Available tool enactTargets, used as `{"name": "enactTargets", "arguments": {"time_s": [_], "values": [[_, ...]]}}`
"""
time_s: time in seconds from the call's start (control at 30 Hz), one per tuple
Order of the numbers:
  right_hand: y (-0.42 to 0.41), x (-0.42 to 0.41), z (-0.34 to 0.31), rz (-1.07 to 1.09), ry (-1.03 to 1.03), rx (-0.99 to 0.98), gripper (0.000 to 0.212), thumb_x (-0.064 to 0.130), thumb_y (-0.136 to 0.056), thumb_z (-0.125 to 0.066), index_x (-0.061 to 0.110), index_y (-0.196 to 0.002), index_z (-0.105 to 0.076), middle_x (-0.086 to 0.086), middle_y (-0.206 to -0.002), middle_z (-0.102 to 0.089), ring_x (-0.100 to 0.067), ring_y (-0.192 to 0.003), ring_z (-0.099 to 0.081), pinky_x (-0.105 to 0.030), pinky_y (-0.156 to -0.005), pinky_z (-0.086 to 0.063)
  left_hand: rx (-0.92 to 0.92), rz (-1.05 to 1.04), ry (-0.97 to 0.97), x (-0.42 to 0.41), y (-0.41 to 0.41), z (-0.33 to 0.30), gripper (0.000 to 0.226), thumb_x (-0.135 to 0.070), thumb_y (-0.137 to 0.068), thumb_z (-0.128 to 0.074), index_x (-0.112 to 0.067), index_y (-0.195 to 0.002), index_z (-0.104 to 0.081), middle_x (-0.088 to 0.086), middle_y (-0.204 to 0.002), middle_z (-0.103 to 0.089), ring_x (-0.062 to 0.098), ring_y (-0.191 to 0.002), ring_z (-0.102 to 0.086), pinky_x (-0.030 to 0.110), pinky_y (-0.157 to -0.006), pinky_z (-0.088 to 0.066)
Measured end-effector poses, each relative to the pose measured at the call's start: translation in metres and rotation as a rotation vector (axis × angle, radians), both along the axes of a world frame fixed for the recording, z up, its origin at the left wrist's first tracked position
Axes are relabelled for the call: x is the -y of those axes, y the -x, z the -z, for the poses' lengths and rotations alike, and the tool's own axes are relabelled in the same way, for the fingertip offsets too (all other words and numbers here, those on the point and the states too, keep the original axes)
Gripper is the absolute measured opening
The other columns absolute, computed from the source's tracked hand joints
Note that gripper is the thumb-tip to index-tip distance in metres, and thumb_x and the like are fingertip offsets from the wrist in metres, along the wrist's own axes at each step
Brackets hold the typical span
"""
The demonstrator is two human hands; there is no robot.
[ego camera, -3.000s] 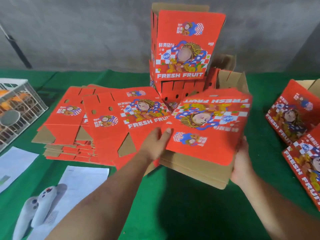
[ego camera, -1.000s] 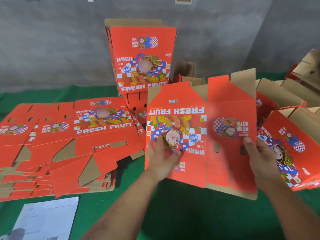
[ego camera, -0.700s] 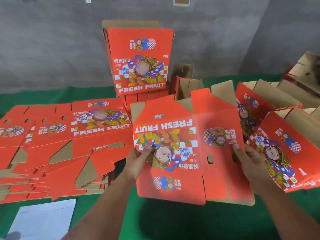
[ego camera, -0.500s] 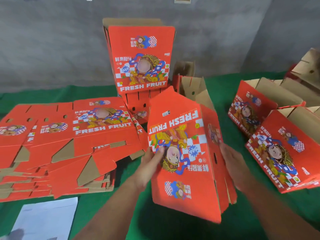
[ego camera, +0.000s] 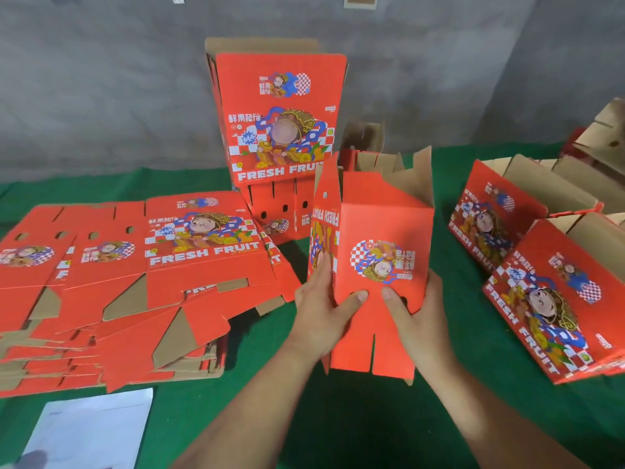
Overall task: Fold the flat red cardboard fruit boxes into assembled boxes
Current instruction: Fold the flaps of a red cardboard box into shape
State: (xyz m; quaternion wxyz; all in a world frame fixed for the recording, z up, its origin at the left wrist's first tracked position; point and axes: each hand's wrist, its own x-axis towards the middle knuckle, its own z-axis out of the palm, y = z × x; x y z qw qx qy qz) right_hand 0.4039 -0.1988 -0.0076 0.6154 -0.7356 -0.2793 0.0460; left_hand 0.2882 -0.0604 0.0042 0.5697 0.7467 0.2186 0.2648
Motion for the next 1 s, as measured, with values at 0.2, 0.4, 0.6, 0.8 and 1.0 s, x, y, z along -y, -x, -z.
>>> {"name": "enactTargets", "arguments": {"time_s": [0.2, 0.4, 0.6, 0.8, 1.0], "values": [[-0.002, 0.001, 0.017, -0.042, 0.275, 0.000, 0.074, 0.063, -0.079, -0.064, 0.049, -0.148, -0.040, 0.028, -0.127, -0.062, 0.027, -0.118, -0.035, -0.045, -0.115, -0.032, -0.114, -0.037, -0.137, 0.016, 0.019, 0.024, 0.090, -0.014, -0.100, -0.062, -0.039, -0.166, -0.006, -0.004, -0.168, -0.033, 0.033, -0.147, -0.039, 0.049, -0.124, -0.028], [-0.010, -0.004, 0.006, -0.213, 0.185, -0.056, 0.073, 0.035, -0.085, -0.076, 0.056, -0.146, -0.043, 0.022, -0.134, -0.053, -0.005, -0.133, -0.048, -0.046, -0.116, -0.040, -0.099, -0.162, -0.135, 0.035, 0.022, 0.032, 0.091, -0.004, -0.096, -0.054, -0.043, -0.164, -0.008, -0.016, -0.160, -0.040, 0.013, -0.131, -0.038, 0.030, -0.120, -0.023], [0.001, -0.007, 0.011, -0.198, 0.059, -0.074, 0.061, 0.049, -0.080, -0.074, 0.057, -0.134, -0.046, 0.005, -0.134, -0.059, -0.011, -0.111, -0.063, -0.030, -0.092, -0.052, 0.055, -0.237, 0.102, 0.006, 0.027, 0.022, 0.077, 0.011, -0.084, -0.050, -0.034, -0.146, -0.046, -0.010, -0.135, -0.065, 0.011, -0.128, -0.059, 0.039, -0.113, -0.045], [-0.017, -0.015, -0.004, -0.273, 0.095, -0.055, 0.046, 0.023, -0.104, -0.062, 0.024, -0.148, -0.052, 0.002, -0.137, -0.059, -0.028, -0.129, -0.058, -0.061, -0.112, -0.042, -0.252, -0.467, 0.188, -0.015, 0.024, 0.024, 0.066, 0.003, -0.080, -0.050, -0.036, -0.132, -0.057, 0.000, -0.122, -0.062, 0.023, -0.108, -0.061, 0.049, -0.104, -0.048], [-0.037, -0.027, -0.034, -0.226, 0.097, -0.124, 0.062, 0.037, -0.101, -0.066, 0.041, -0.155, -0.037, 0.003, -0.150, -0.050, -0.016, -0.132, -0.056, -0.048, -0.115, -0.045, -0.021, -0.309, 0.280, -0.031, 0.031, 0.016, 0.077, 0.021, -0.083, -0.038, -0.035, -0.126, -0.070, 0.000, -0.109, -0.079, 0.024, -0.097, -0.071, 0.043, -0.096, -0.055]]}}
